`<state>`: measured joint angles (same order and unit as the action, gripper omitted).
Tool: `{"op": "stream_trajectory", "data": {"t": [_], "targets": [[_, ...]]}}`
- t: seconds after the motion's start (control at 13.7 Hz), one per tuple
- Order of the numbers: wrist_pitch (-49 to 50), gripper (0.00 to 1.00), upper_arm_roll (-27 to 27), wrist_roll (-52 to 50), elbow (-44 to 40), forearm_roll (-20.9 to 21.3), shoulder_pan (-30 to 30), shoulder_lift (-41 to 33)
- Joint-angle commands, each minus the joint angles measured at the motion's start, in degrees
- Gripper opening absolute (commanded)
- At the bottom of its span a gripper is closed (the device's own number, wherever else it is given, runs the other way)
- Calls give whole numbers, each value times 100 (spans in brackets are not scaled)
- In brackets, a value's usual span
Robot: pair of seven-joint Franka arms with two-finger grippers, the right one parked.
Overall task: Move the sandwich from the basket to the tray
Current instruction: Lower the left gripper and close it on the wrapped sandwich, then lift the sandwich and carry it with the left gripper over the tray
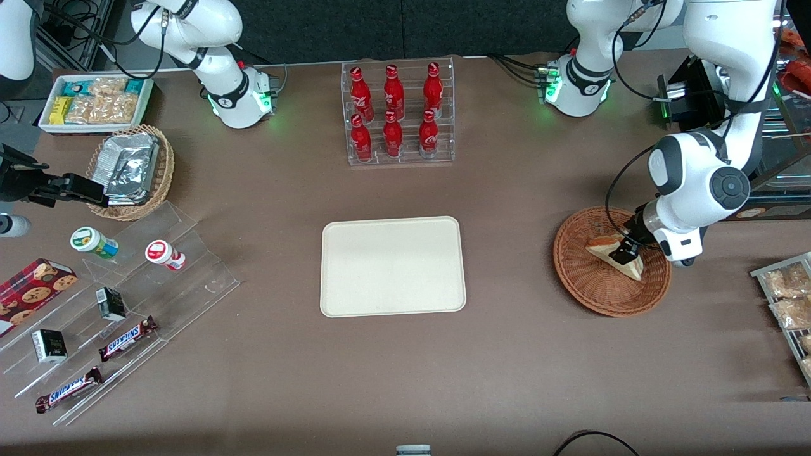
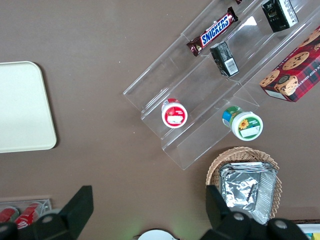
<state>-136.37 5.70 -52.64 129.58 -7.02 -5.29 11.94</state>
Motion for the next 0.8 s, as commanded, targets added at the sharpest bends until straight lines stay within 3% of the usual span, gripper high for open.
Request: {"op": "stream_trajectory", "data": {"t": [0.0,0.07,0.22,0.58,0.73], "targets": [[-39,56,19,-150,-20,78,-43,28],[-39,35,19,-150,-29,78,-43,36],[-39,10,19,-150,-29,78,-43,28],[109,1,28,-106,-64,104,-43,-86],[739,1,19,-124,-274,489,-43,-331]]}}
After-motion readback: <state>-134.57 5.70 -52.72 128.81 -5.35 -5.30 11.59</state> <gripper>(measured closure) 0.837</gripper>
